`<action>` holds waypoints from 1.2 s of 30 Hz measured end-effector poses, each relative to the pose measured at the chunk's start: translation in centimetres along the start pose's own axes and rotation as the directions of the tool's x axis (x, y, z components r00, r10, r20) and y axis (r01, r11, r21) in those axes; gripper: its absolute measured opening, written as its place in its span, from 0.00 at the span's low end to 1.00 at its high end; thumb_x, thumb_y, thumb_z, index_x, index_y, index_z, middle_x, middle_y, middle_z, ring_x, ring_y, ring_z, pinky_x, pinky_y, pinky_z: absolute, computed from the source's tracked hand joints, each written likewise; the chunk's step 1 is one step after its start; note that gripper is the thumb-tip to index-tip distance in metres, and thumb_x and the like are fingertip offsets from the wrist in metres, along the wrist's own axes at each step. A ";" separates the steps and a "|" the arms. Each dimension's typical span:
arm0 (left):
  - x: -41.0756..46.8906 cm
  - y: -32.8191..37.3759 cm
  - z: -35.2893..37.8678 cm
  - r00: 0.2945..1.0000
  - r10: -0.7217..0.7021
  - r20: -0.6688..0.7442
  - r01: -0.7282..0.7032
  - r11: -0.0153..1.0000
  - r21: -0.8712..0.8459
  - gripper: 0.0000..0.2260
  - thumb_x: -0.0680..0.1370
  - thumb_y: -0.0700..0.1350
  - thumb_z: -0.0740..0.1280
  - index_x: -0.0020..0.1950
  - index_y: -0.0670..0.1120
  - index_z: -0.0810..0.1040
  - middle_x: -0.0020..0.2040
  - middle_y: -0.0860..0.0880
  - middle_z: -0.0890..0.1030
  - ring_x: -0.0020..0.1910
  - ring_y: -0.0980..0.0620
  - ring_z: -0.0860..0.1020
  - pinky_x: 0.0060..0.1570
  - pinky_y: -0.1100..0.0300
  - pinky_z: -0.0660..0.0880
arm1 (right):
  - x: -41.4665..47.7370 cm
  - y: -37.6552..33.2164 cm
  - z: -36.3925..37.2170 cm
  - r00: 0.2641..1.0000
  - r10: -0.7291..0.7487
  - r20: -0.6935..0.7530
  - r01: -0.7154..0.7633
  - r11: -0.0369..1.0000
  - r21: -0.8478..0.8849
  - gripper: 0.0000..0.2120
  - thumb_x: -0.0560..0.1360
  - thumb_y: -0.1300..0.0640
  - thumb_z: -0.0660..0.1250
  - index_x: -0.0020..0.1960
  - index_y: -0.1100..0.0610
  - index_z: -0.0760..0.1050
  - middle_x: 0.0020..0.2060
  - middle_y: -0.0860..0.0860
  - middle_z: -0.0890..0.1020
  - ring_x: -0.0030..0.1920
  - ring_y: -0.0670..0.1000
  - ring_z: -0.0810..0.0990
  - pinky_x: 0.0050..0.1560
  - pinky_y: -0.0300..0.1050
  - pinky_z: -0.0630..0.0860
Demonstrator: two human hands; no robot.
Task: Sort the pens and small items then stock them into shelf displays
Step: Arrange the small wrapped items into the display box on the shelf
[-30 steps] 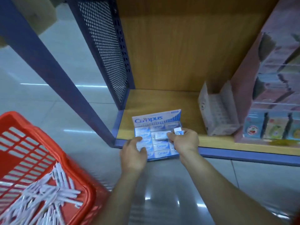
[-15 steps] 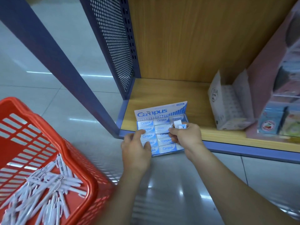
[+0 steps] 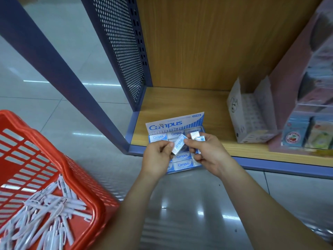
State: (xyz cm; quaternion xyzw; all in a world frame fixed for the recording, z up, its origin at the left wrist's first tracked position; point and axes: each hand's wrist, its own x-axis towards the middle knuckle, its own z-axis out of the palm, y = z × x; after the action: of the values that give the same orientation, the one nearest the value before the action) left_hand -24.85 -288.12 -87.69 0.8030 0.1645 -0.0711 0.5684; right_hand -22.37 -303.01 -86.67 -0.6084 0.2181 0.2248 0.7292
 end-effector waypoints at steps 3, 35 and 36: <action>0.3 0.1 0.0 1.000 0.000 -0.010 0.001 1.000 0.022 0.10 0.78 0.45 0.66 0.38 0.46 0.81 0.25 0.55 0.76 0.28 0.58 0.73 0.41 0.58 0.74 | 0.0 -0.2 0.0 0.999 -0.023 -0.037 0.019 0.996 -0.083 0.06 0.72 0.66 0.72 0.46 0.59 0.77 0.31 0.52 0.77 0.28 0.45 0.73 0.25 0.36 0.63; 1.6 -0.7 1.2 0.960 -0.037 -0.279 0.163 0.880 0.445 0.20 0.68 0.57 0.73 0.55 0.55 0.71 0.60 0.49 0.68 0.63 0.47 0.64 0.54 0.55 0.68 | 0.1 -0.5 1.1 0.974 -0.021 -0.225 0.015 0.999 -0.029 0.05 0.73 0.67 0.64 0.42 0.60 0.75 0.35 0.54 0.78 0.33 0.49 0.76 0.28 0.39 0.70; 1.6 -0.6 1.0 0.959 -0.044 -0.280 0.171 0.879 0.446 0.19 0.68 0.58 0.73 0.54 0.55 0.71 0.60 0.49 0.68 0.64 0.47 0.64 0.55 0.54 0.68 | -0.3 -0.8 0.8 0.984 0.001 -0.178 0.010 0.998 0.063 0.04 0.74 0.68 0.64 0.45 0.61 0.76 0.38 0.55 0.80 0.36 0.50 0.80 0.30 0.37 0.72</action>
State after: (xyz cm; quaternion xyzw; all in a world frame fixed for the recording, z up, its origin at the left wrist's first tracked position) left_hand -23.45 -288.62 -89.03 0.9076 0.2608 -0.0334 0.3274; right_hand -22.04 -302.36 -85.72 -0.6032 0.2880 0.1608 0.7262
